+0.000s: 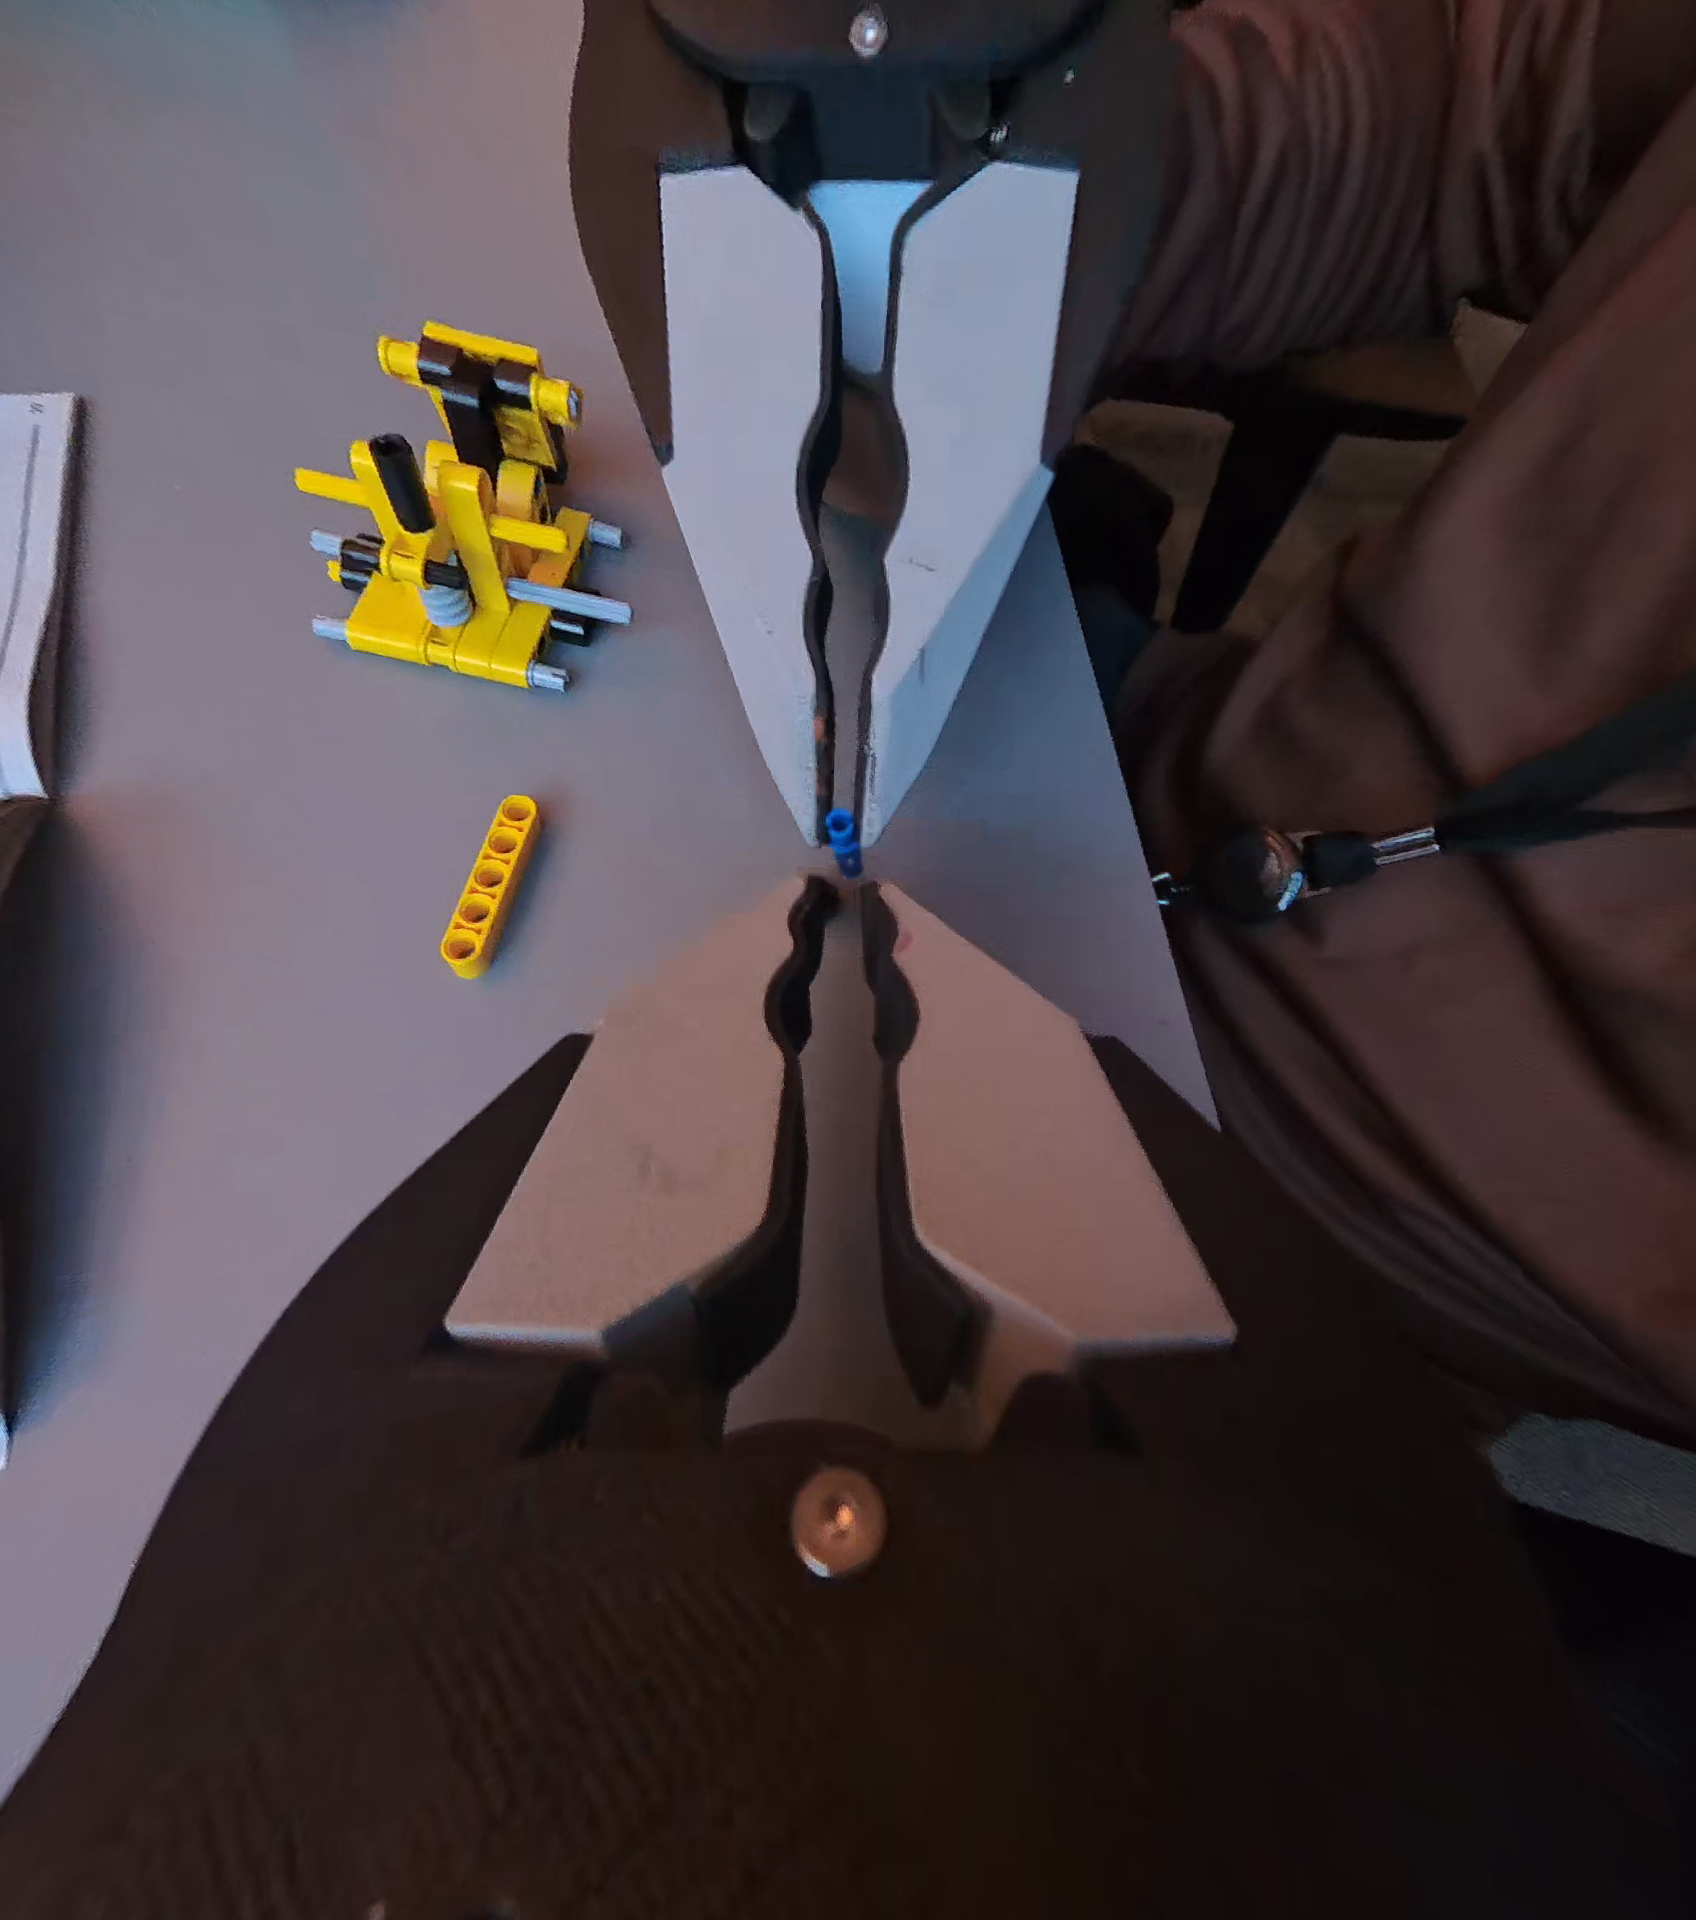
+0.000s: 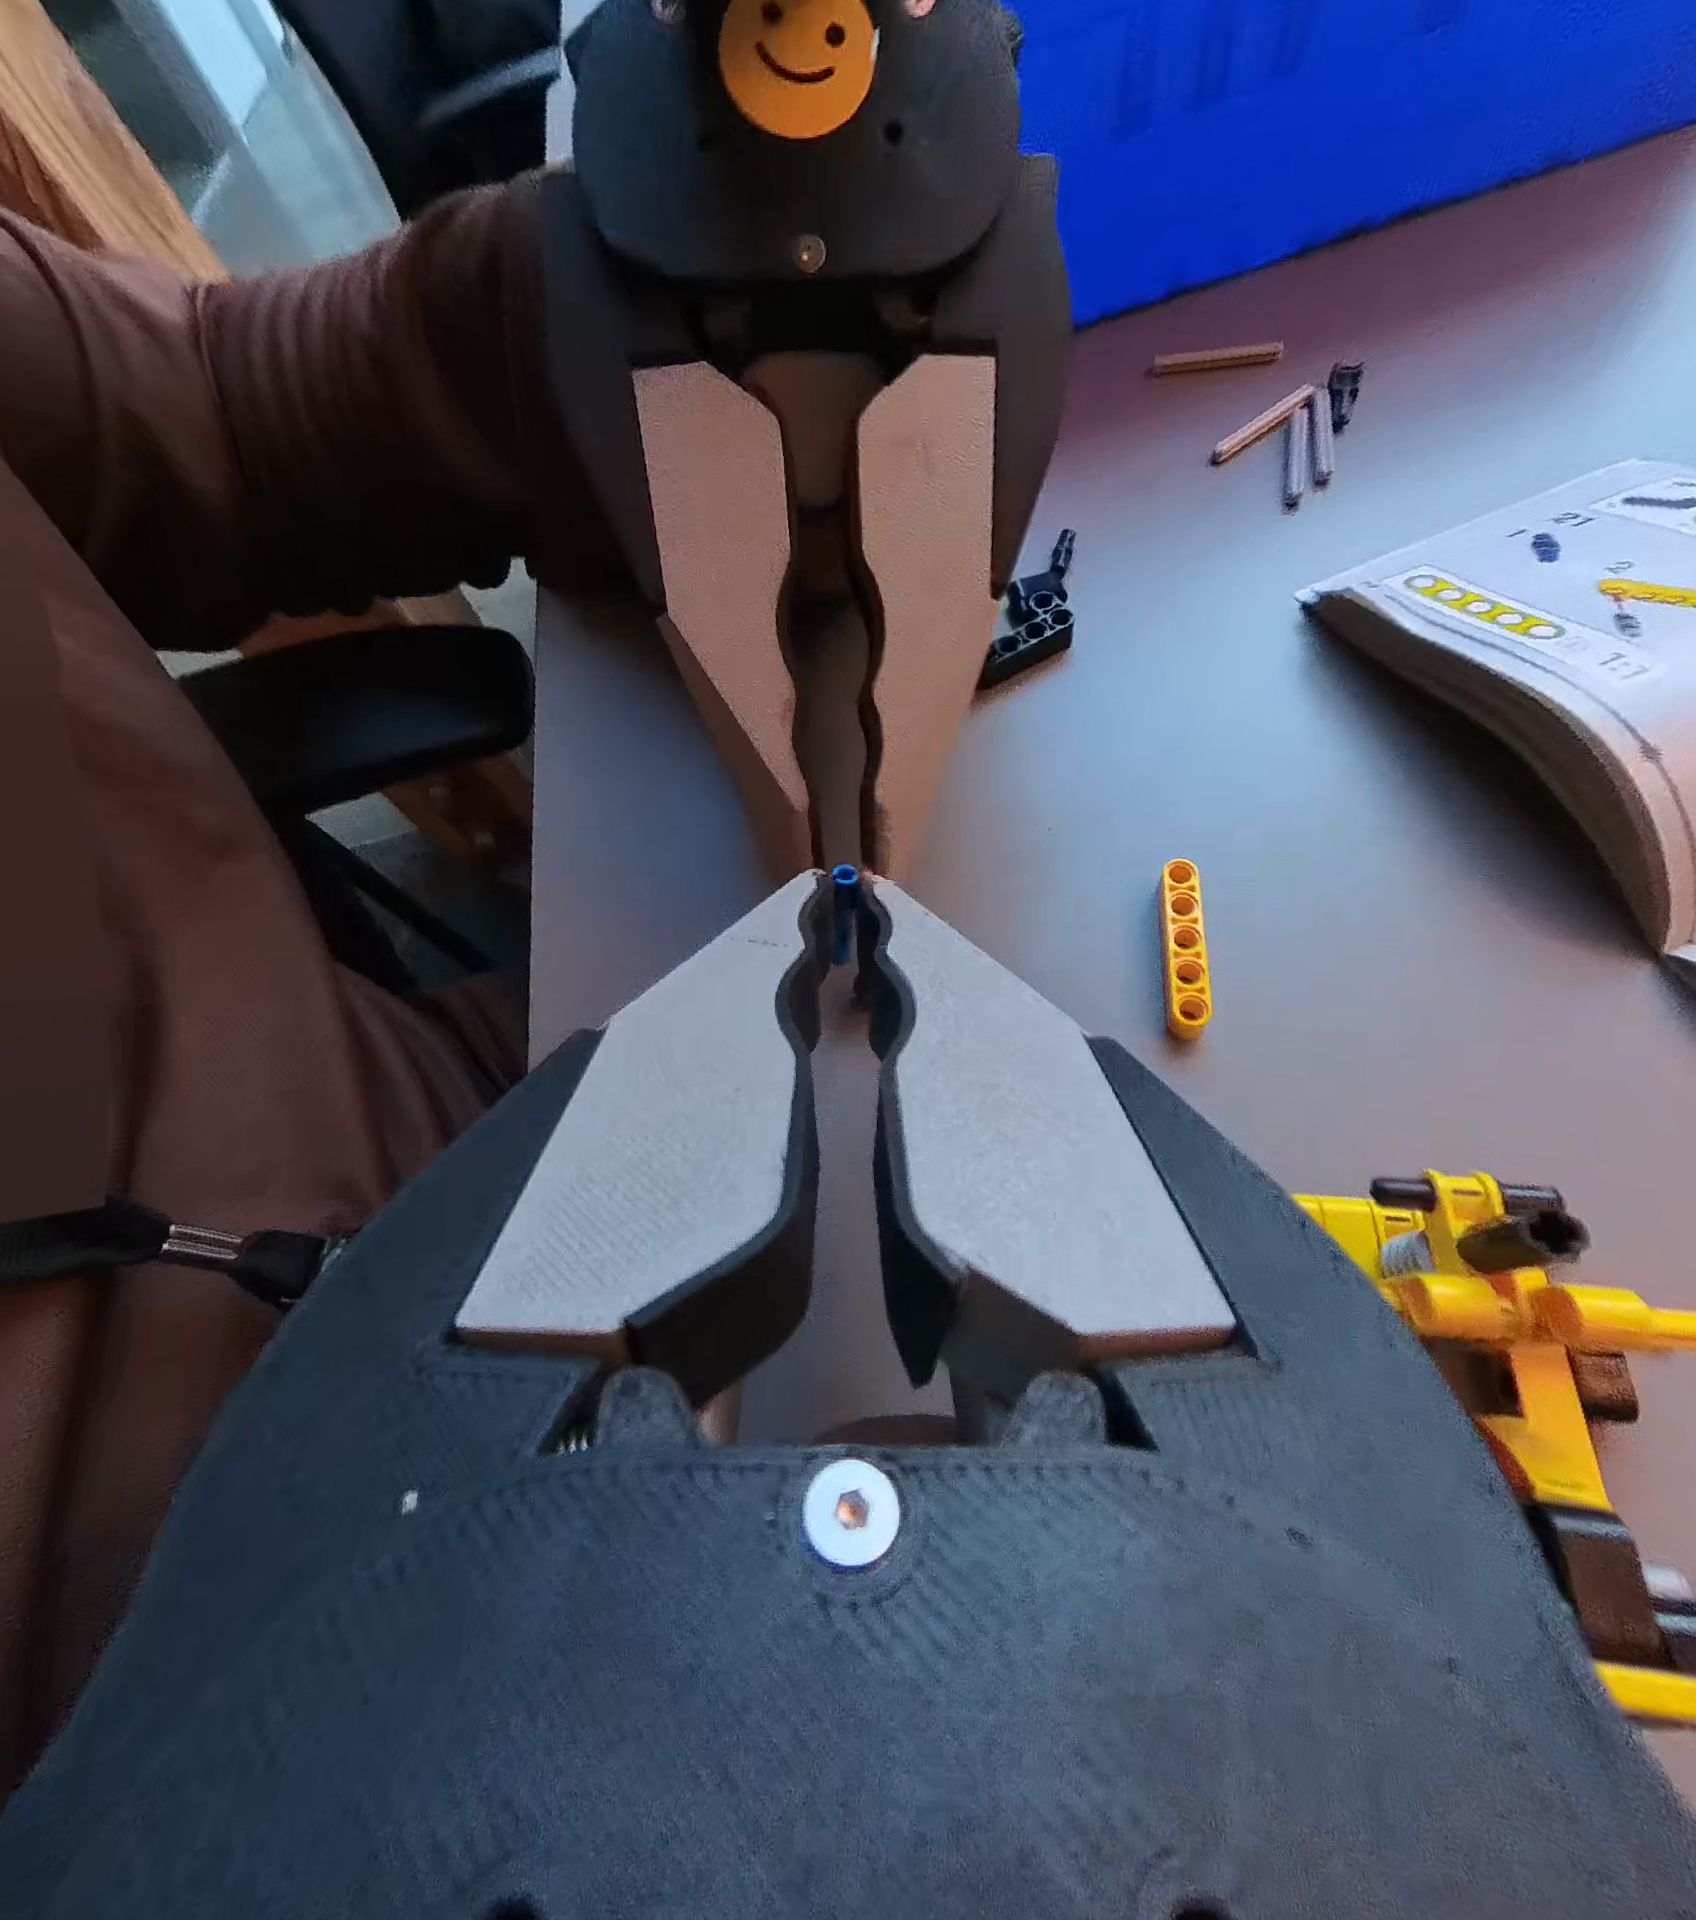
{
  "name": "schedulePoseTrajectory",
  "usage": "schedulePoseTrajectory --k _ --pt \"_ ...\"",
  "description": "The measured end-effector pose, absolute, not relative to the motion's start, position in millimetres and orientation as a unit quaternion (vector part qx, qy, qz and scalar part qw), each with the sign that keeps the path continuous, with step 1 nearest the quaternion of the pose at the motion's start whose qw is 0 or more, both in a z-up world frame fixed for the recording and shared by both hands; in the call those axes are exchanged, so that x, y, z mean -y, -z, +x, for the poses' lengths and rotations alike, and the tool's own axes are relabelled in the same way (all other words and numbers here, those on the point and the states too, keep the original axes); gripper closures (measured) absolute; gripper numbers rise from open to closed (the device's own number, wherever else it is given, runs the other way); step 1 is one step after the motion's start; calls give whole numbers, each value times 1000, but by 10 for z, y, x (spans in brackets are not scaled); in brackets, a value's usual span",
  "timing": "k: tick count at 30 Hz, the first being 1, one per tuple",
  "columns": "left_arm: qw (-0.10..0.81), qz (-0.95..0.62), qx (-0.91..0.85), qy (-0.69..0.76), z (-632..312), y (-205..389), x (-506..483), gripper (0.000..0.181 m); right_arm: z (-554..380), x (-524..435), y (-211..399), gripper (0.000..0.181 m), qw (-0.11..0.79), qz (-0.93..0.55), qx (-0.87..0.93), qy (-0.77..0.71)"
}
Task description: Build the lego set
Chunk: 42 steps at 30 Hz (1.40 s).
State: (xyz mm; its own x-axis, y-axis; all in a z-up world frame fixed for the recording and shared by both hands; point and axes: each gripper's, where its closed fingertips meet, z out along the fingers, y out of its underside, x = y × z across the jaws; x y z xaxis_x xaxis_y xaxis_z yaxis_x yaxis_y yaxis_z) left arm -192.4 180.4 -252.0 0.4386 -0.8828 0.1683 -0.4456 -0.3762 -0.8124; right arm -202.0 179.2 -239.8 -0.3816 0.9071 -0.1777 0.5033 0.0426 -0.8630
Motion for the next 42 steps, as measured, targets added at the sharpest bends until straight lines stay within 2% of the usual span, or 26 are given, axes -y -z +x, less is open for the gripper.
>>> schedulePoseTrajectory --k 8,14,19,24,42 --pt "308 -801 -442 261 -1930 2745 -1814 169 -2033 -1808 2464 181 201 -514 700 -453" --pt "330 -794 -435 265 -1907 2677 -1853 169 -2049 -1816 2369 181 226 -500 692 -469" --pt "377 -769 -397 330 -1878 2414 -1867 169 -2054 -1844 2156 180 266 -478 661 -514" --pt "407 -746 -369 377 -1873 2232 -1891 179 -2047 -1852 2058 181 284 -467 643 -536" --pt "384 -759 -393 348 -1866 2358 -1853 179 -2024 -1836 2190 179 305 -465 701 -447"
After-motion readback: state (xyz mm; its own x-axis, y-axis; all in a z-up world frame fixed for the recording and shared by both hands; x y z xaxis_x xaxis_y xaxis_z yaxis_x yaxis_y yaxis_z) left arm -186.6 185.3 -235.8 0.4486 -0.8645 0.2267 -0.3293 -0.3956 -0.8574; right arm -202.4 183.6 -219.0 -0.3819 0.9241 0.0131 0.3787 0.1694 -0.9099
